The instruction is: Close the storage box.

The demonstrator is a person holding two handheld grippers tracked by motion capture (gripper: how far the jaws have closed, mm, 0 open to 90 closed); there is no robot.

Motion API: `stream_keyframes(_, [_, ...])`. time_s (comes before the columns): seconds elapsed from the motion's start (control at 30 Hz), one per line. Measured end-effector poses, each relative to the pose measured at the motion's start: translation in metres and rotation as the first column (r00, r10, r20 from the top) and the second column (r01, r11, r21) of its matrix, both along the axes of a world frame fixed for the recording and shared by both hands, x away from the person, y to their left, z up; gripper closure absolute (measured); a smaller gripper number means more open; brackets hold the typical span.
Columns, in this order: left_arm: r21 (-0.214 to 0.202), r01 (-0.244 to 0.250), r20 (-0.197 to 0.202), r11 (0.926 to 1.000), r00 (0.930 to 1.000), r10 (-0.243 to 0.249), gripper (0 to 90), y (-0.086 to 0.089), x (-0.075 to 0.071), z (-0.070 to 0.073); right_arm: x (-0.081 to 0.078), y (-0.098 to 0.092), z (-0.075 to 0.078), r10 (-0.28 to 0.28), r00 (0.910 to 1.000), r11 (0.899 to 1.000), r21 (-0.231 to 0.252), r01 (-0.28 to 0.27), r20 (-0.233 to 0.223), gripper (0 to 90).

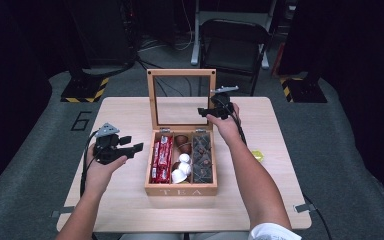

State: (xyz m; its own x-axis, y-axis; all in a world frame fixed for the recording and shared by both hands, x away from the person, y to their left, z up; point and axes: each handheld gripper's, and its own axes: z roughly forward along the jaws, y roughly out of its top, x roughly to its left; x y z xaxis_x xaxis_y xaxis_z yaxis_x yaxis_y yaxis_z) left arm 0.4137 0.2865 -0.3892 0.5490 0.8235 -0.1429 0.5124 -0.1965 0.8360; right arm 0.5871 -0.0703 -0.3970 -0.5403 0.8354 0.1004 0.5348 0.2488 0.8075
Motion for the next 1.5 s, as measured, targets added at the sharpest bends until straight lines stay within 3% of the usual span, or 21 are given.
stream_keyframes(0.37, [-0.006, -0.003, 0.000, 1.0000, 1.0000, 0.003, 39.6, 0.002, 0.001, 0.000, 0.001, 0.000, 0.001, -0.008, 0.9999, 1.000, -0.005, 0.008, -0.007, 37.6])
stream_keyframes(0.53, [-0.006, -0.001, 0.002, 1.0000, 1.0000, 0.001, 39.6, 0.001, 0.001, 0.000, 0.002, -0.005, 0.003, -0.039, 0.9982, 0.997, 0.066, 0.042, -0.045, 45.1])
stream_keyframes(0.97, [-0.004, 0.001, 0.006, 1.0000, 1.0000, -0.001, 39.6, -0.001, 0.001, 0.000, -0.001, -0.007, 0.005, -0.020, 0.9991, 0.999, 0.027, 0.021, -0.036, 48.5])
stream_keyframes(1.5, [-0.002, 0.010, 0.003, 0.9999, 0.9999, -0.010, 39.6, -0.003, 0.002, 0.000, -0.013, -0.015, 0.009, 0.023, 0.9997, 0.999, 0.025, -0.023, -0.013, 54.1])
